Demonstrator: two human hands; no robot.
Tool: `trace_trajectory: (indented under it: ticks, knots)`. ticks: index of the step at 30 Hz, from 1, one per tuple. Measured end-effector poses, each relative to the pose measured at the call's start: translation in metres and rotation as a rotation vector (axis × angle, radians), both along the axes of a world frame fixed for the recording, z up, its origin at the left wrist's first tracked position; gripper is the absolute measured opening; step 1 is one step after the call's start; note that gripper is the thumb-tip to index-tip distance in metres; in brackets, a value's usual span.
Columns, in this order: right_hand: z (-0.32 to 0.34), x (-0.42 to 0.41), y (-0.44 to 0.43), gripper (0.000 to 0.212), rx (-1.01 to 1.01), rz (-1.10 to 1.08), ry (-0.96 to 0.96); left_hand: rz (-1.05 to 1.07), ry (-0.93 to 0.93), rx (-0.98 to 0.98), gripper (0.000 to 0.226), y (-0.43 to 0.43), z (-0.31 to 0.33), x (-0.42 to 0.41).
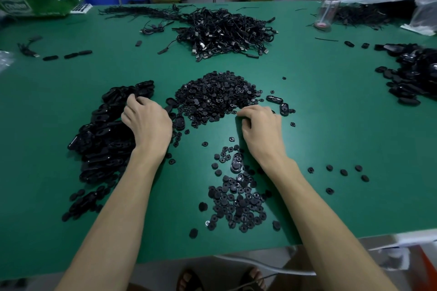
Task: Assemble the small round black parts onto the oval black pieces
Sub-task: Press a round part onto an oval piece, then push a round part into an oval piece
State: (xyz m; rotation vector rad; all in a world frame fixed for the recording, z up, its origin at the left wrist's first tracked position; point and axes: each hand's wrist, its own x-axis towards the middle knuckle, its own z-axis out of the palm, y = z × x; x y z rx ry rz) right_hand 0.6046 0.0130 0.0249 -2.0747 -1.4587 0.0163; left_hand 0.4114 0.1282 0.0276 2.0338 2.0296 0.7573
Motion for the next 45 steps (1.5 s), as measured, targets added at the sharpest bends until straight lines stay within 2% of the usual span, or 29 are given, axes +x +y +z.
trace_trajectory:
  ticks: [3, 5, 7, 9, 12, 14, 18, 23, 31, 37, 41, 45]
  knots:
    - [0.0, 0.001, 0.0, 0.032, 0.055, -0.018, 0.073, -0.047, -0.12, 0.148, 0.046, 0.0, 0.005, 0.002]
    - [-0.001, 0.001, 0.0, 0.028, 0.073, -0.025, 0.095, -0.128, -0.289, 0.262, 0.036, -0.004, 0.009, 0.006]
    - [-0.001, 0.0, 0.0, 0.027, 0.093, -0.029, 0.104, -0.213, -0.501, 0.285, 0.021, -0.011, 0.012, 0.014]
    - [0.001, -0.001, -0.001, 0.024, 0.159, -0.031, 0.148, -0.282, -0.681, 0.215, 0.011, -0.019, 0.013, 0.023]
    - [0.008, -0.004, -0.002, 0.017, 0.285, -0.036, 0.332, -0.412, -0.897, 0.02, 0.019, -0.029, 0.01, 0.035]
    - [0.011, -0.005, -0.002, 0.015, 0.321, -0.017, 0.483, -0.496, -0.965, -0.073, 0.024, -0.035, 0.008, 0.04]
    - [0.014, -0.002, -0.002, 0.015, 0.346, 0.017, 0.744, -0.602, -1.004, -0.203, 0.018, -0.039, 0.003, 0.045]
    - [0.012, -0.002, -0.001, 0.018, 0.315, 0.052, 0.857, -0.619, -1.017, -0.28, 0.023, -0.04, -0.001, 0.047]
    - [0.009, -0.004, 0.0, 0.013, 0.254, -0.022, 0.621, -0.623, -0.979, -0.319, 0.031, -0.04, -0.002, 0.047]
    - [0.01, -0.004, 0.0, 0.009, 0.256, -0.012, 0.626, -0.623, -0.981, -0.333, 0.029, -0.038, -0.003, 0.047]
    - [0.011, -0.003, -0.001, 0.008, 0.265, 0.019, 0.695, -0.622, -0.966, -0.327, 0.028, -0.037, -0.004, 0.046]
    - [0.009, -0.005, -0.001, 0.006, 0.258, 0.009, 0.557, -0.621, -0.958, -0.325, 0.027, -0.039, -0.004, 0.046]
